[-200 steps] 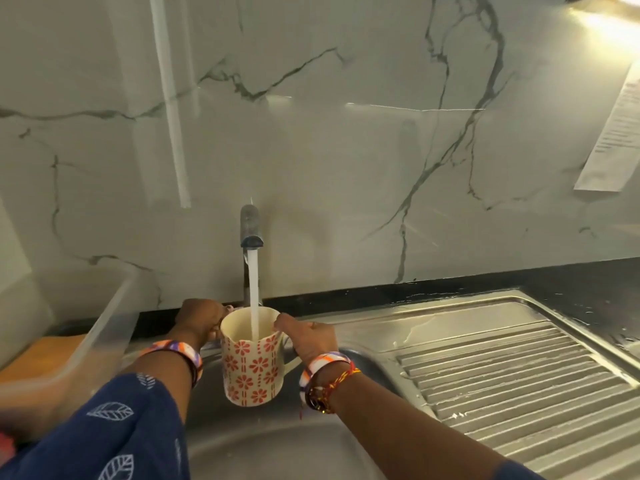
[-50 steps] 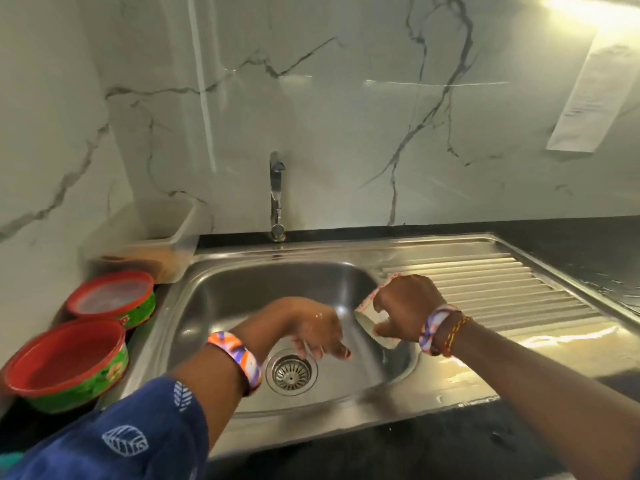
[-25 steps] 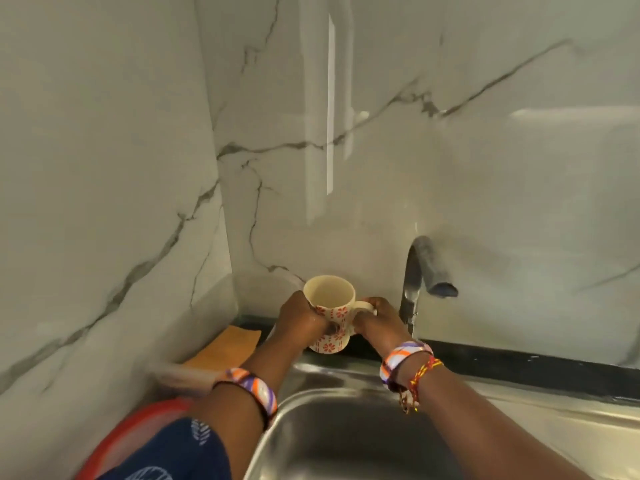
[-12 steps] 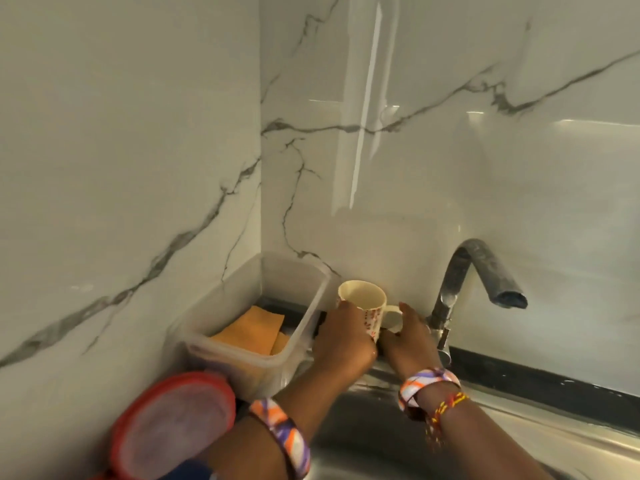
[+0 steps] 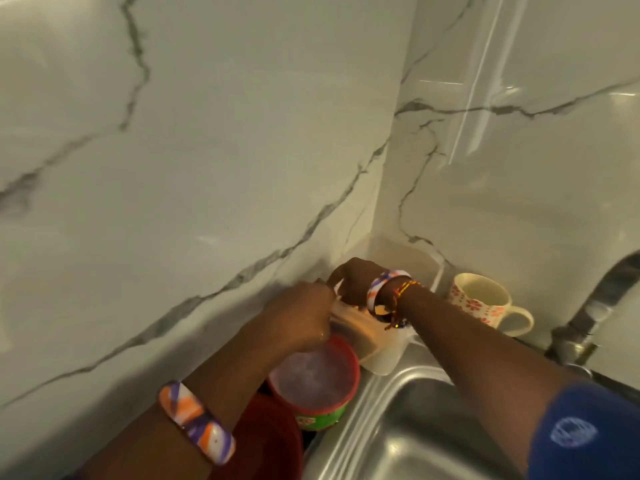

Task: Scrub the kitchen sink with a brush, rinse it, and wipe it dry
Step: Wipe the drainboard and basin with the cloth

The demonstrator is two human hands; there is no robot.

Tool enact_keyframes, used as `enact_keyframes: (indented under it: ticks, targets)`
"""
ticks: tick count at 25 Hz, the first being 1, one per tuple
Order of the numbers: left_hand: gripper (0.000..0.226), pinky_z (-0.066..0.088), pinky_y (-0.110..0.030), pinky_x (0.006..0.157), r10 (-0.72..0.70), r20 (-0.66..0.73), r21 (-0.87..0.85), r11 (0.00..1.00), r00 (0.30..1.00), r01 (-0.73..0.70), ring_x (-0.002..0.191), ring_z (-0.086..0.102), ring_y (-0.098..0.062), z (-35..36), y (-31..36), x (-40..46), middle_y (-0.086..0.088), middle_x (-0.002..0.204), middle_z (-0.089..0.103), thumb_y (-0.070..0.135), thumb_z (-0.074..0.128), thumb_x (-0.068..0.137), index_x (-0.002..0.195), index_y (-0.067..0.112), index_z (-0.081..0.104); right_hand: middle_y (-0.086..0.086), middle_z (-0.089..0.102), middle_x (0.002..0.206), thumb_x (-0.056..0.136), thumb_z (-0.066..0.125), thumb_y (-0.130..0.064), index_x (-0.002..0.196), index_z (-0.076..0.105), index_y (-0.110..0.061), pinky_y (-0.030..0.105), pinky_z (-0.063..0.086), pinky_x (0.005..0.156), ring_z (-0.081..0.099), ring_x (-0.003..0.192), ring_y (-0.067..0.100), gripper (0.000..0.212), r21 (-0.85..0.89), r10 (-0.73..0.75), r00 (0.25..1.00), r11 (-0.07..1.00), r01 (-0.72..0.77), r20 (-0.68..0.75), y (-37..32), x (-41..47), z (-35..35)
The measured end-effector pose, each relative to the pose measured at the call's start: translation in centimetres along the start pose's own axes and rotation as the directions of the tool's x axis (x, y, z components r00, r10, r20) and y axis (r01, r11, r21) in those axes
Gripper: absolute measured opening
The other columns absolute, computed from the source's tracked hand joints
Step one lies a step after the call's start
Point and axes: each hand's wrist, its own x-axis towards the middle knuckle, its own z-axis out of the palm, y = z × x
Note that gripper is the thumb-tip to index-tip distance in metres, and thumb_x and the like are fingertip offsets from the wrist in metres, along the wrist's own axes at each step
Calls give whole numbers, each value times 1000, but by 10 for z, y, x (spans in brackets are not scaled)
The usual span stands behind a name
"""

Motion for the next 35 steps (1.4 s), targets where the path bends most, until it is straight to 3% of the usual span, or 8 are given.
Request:
enact_keyframes:
  ticks: [5,11,19,21,23,27,31,35]
  targets:
    - [39,47,-33,84,15,47,105,994,999,-20,112,57,-29,-1,4,5,-14,128,51,6,48,91,130,9,50,5,51,138,92,38,2,136,46,-11,22,42,93,54,122,19,47,-257,125,982,963,-85,142,-14,-4,-4]
    - [42,43,-35,98,-13,34,153,988,999,8,123,49,-27,0,17,0,-13,136,45,7,48,93,135,6,42,29,63,114,87,53,1,113,60,10,29,50,75,62,109,33,28,-263,24,999,965,-15,28,-1,-13,-12]
    - [65,25,-31,112,-45,130,-188,980,991,69,142,24,-27,-22,20,-24,-18,157,11,25,49,97,149,2,16,5,60,107,89,55,-24,100,64,-12,30,43,81,56,98,23,18,-28,-39,762,999,27,-647,-9,-117,-123]
    - [79,27,-27,110,46,32,-560,828,998,-20,141,27,-21,-48,36,-35,-7,156,20,31,58,93,150,5,10,0,57,91,88,56,-28,88,62,-16,28,37,69,53,85,20,13,-15,-45,677,999,49,-734,-19,-155,-140]
    - [66,43,-23,85,172,-72,-933,337,982,-127,103,56,-9,-72,58,-51,7,124,61,17,66,87,143,9,31,1,52,72,89,56,-25,75,55,-13,29,32,59,50,74,21,18,4,-44,600,997,78,-799,-33,-196,-151]
    - [46,49,-26,71,396,-184,-957,-283,899,-71,73,61,-13,-86,105,-78,-7,89,69,34,78,62,100,11,67,7,57,72,94,51,-21,83,61,-3,28,21,58,48,74,20,23,90,27,415,987,133,-909,-46,-263,-147]
    - [9,53,-34,72,466,-92,-914,-391,880,111,69,65,-22,-73,147,-117,-12,78,69,13,63,83,88,5,65,16,67,98,96,49,-22,95,65,1,25,26,64,58,92,28,28,194,177,290,980,32,-941,-38,-305,-118]
    - [28,55,-36,71,116,-181,-983,-20,977,-180,75,64,-24,-47,166,-132,-11,83,66,11,72,80,101,16,54,13,53,59,93,53,-23,58,54,-1,33,24,55,52,69,30,41,401,413,290,910,-104,-863,-16,-331,-85]
